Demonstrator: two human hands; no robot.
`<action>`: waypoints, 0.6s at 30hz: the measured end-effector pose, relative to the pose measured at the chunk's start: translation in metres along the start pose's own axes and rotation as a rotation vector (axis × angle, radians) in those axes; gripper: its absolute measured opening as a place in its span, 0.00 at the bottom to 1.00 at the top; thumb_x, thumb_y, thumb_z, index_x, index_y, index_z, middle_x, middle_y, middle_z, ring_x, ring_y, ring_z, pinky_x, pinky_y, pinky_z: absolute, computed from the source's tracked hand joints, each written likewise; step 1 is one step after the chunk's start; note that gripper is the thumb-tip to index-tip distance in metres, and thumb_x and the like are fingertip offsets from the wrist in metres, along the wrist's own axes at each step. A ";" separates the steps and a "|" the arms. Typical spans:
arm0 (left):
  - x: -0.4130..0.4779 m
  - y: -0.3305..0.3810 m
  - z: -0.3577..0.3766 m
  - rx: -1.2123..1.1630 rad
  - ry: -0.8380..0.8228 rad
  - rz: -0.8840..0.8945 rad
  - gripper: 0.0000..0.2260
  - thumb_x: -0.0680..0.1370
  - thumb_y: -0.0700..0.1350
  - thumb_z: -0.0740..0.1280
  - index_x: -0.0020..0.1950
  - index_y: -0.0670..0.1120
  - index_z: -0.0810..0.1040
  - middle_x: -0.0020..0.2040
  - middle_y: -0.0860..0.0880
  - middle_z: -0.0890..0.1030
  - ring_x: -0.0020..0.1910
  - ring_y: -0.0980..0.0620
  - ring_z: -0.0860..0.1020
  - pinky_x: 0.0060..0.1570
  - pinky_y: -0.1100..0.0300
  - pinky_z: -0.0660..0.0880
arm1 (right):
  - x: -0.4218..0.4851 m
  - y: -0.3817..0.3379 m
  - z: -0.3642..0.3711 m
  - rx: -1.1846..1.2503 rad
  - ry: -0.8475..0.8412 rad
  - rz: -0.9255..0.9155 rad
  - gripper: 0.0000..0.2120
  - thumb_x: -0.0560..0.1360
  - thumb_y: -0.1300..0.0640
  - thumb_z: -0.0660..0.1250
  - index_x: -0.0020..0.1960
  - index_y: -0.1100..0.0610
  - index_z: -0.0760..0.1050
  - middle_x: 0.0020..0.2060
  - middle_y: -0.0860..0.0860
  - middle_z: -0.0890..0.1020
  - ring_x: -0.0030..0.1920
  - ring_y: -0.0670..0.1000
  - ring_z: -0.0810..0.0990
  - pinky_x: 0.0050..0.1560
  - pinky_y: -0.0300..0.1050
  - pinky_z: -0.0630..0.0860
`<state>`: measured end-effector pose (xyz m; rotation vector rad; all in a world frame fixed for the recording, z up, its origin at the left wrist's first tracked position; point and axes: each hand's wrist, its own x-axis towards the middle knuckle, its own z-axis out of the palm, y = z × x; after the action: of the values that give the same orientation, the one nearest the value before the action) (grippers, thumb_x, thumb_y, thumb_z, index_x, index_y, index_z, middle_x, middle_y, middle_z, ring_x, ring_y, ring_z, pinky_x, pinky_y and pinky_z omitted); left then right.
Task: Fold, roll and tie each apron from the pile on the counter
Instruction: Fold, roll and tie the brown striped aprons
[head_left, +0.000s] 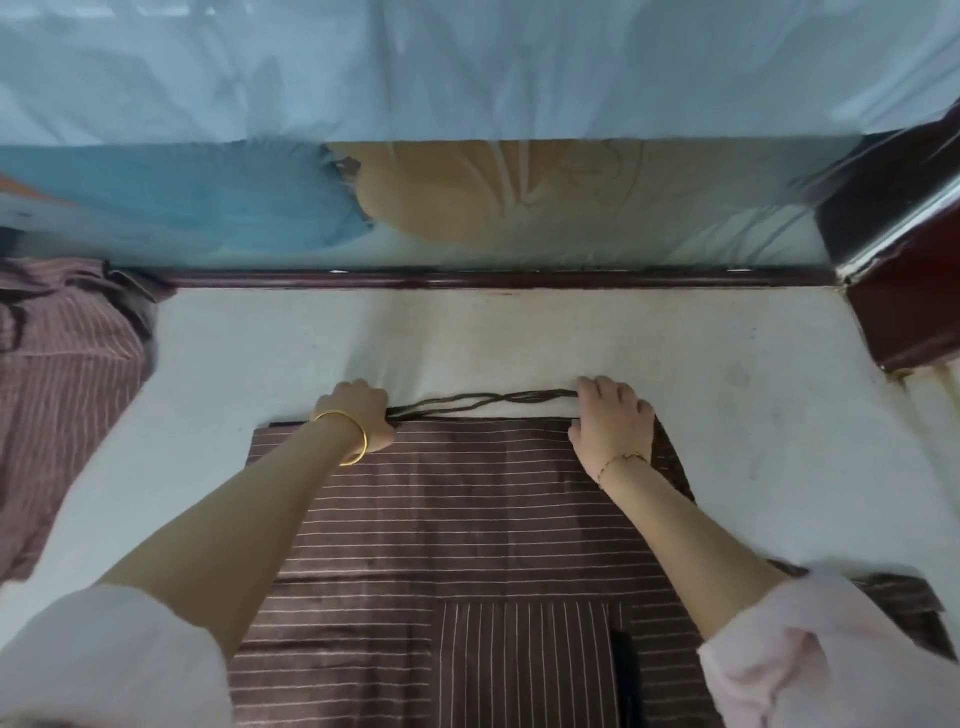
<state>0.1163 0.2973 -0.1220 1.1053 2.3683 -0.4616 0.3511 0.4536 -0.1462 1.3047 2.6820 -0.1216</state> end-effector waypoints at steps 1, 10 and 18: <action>0.002 0.002 0.002 -0.006 0.002 0.014 0.13 0.76 0.49 0.63 0.57 0.46 0.74 0.52 0.46 0.73 0.53 0.46 0.72 0.50 0.55 0.74 | 0.006 -0.005 0.000 -0.021 -0.014 -0.055 0.20 0.78 0.54 0.60 0.68 0.53 0.63 0.62 0.53 0.71 0.62 0.56 0.69 0.61 0.52 0.68; 0.016 -0.009 0.003 -0.242 0.249 -0.005 0.08 0.78 0.42 0.62 0.56 0.44 0.72 0.52 0.47 0.77 0.51 0.46 0.75 0.52 0.52 0.74 | 0.067 -0.008 -0.038 0.136 0.160 0.133 0.11 0.79 0.55 0.56 0.55 0.59 0.72 0.45 0.55 0.74 0.48 0.55 0.73 0.44 0.47 0.69; -0.001 -0.017 0.020 -0.355 0.365 0.144 0.07 0.77 0.39 0.61 0.54 0.44 0.74 0.54 0.47 0.75 0.50 0.48 0.75 0.50 0.55 0.75 | 0.042 0.006 -0.046 0.488 0.305 0.386 0.26 0.75 0.61 0.63 0.71 0.60 0.61 0.71 0.58 0.62 0.69 0.58 0.63 0.67 0.50 0.65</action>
<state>0.1089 0.2764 -0.1368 1.2567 2.5148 0.2264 0.3253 0.4962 -0.1088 2.1142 2.6674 -0.6042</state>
